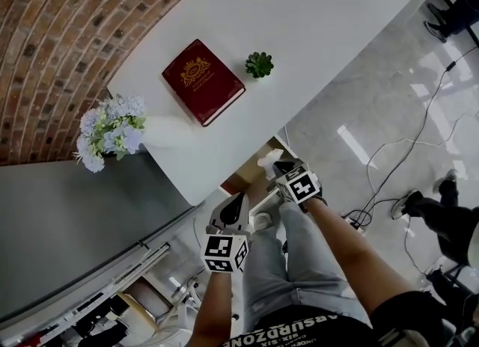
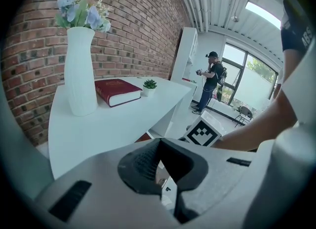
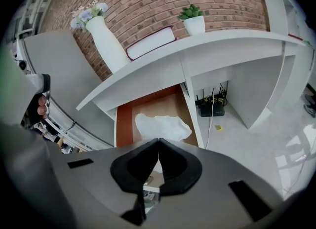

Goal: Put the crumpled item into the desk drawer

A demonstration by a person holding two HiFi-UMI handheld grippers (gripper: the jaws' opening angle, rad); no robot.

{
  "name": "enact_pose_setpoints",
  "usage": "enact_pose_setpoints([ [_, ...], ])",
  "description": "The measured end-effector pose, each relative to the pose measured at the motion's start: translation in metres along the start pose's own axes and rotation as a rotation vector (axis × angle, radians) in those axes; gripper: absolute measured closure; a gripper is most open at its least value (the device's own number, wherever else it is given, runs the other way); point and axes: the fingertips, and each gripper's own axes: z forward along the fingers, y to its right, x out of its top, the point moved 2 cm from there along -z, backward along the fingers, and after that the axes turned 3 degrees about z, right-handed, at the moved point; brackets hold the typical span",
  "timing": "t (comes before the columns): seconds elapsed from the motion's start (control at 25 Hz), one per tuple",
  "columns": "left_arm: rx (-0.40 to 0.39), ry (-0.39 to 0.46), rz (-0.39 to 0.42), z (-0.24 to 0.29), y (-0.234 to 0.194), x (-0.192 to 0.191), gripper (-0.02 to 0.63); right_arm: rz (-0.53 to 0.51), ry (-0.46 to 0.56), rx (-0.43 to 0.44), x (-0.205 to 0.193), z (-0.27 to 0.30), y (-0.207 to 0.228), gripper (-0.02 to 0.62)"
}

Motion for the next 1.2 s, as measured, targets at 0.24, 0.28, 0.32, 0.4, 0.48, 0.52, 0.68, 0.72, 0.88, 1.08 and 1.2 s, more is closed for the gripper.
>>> enact_pose_setpoints([
  [0.24,-0.001,-0.019,-0.003,0.009,-0.002,-0.006,0.600,0.055,-0.008,0.009,-0.004,0.012,0.009,0.595],
  [0.28,-0.001,-0.021,-0.005,0.010,-0.003,-0.007,0.601,0.060,-0.009,0.011,-0.004,0.013,0.010,0.597],
  [0.32,0.000,-0.021,-0.008,0.012,-0.003,-0.007,0.600,0.063,-0.009,0.012,-0.005,0.015,0.012,0.595],
  [0.4,0.003,-0.019,-0.014,0.016,-0.005,-0.008,0.600,0.068,-0.013,0.013,-0.006,0.019,0.015,0.595],
  [0.48,0.003,-0.017,-0.019,0.019,-0.006,-0.009,0.600,0.077,-0.018,0.013,-0.008,0.024,0.017,0.597],
  [0.52,0.003,-0.017,-0.019,0.020,-0.007,-0.010,0.600,0.082,-0.020,0.013,-0.008,0.027,0.018,0.595],
  [0.68,0.000,-0.019,-0.011,0.024,-0.010,-0.014,0.601,0.099,-0.023,0.015,-0.009,0.038,0.021,0.595],
  [0.72,0.001,-0.018,-0.010,0.025,-0.011,-0.015,0.600,0.102,-0.024,0.016,-0.010,0.042,0.021,0.597],
  [0.88,0.003,-0.012,-0.011,0.030,-0.016,-0.024,0.600,0.102,-0.026,0.015,-0.015,0.059,0.024,0.595],
  [1.08,0.008,-0.012,-0.009,0.033,-0.022,-0.039,0.600,0.054,-0.030,0.025,-0.015,0.081,0.020,0.595],
  [1.2,0.017,-0.008,-0.008,0.035,-0.027,-0.047,0.600,0.015,-0.048,0.020,-0.015,0.096,0.019,0.595],
])
